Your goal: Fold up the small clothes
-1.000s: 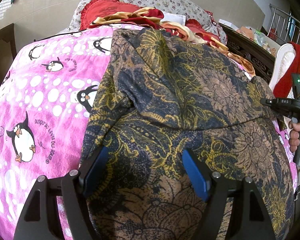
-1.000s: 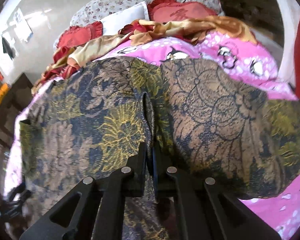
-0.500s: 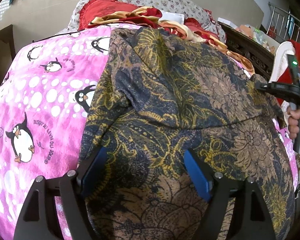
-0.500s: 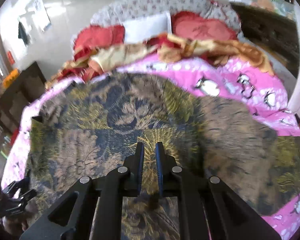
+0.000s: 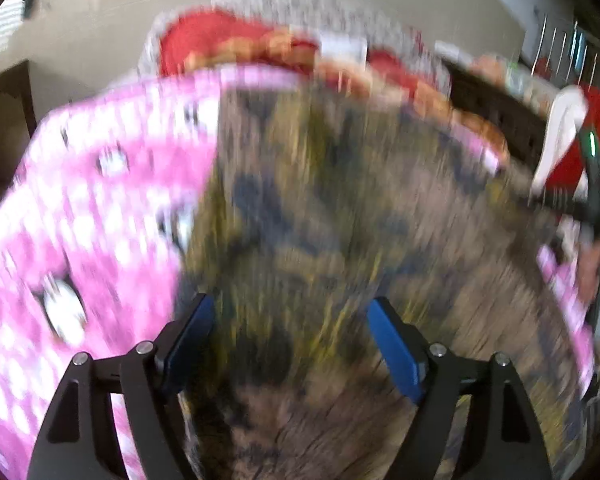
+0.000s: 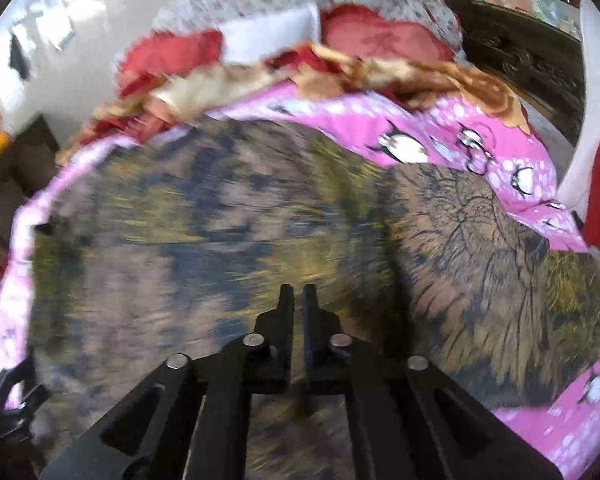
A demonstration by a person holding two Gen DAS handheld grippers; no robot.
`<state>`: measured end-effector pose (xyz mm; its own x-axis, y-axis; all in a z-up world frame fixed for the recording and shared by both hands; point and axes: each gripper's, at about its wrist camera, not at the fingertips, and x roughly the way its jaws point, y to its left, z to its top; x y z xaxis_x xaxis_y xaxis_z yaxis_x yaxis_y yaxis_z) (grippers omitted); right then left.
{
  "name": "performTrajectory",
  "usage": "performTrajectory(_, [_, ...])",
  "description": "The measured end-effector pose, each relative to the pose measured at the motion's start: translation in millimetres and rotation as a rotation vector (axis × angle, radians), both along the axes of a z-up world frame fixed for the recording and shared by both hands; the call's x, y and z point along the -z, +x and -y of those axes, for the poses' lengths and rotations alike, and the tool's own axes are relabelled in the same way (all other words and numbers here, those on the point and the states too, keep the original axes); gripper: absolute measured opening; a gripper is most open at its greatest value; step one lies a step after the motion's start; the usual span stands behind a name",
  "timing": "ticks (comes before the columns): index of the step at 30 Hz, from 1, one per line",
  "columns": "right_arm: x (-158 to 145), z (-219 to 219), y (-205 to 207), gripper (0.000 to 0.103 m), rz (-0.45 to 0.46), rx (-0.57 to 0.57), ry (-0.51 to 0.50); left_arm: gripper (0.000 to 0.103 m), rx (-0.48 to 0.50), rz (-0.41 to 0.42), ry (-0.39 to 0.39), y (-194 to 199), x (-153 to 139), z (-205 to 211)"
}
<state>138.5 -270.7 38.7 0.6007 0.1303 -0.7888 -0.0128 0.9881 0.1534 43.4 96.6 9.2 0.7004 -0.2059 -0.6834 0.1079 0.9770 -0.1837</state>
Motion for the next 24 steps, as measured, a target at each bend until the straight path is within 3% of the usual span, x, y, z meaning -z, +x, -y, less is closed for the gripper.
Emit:
performTrajectory(2, [-0.8,-16.8,-20.5,0.000,0.031,-0.043,0.011,0.083,0.002,0.075,-0.084,13.1,-32.4,-1.2])
performTrajectory(4, [12.3,-37.3,-33.3,0.000,0.038,-0.108,-0.028,0.080,0.037,0.097,-0.117,31.4,-50.0,5.3])
performTrajectory(6, [27.9,-48.2,-33.4,0.000,0.017,-0.128,-0.093,0.058,0.066,0.100,-0.091,49.7,-55.6,15.4])
performTrajectory(8, [44.9,-50.8,-35.0,0.000,0.021,-0.146,-0.123,0.019,0.090,0.061,-0.073,68.5,-50.6,23.2])
performTrajectory(9, [46.6,-48.4,-35.9,0.000,0.022,-0.139,-0.104,0.014,0.090,0.031,-0.095,79.1,-45.4,22.4])
performTrajectory(13, [47.1,-43.6,-34.9,0.001,0.023,-0.116,-0.073,0.006,0.015,-0.056,-0.125,111.7,-22.6,15.1])
performTrajectory(17, [47.3,-46.7,-35.9,0.001,0.033,-0.110,-0.089,0.005,-0.051,-0.098,-0.100,136.4,-7.6,5.5])
performTrajectory(21, [47.5,-51.5,-34.9,0.001,0.037,-0.109,-0.120,0.005,-0.061,-0.194,-0.073,159.4,21.3,0.8])
performTrajectory(24, [47.7,-52.2,-34.8,0.001,0.037,-0.109,-0.122,0.005,-0.045,-0.182,-0.087,159.7,36.2,-4.5])
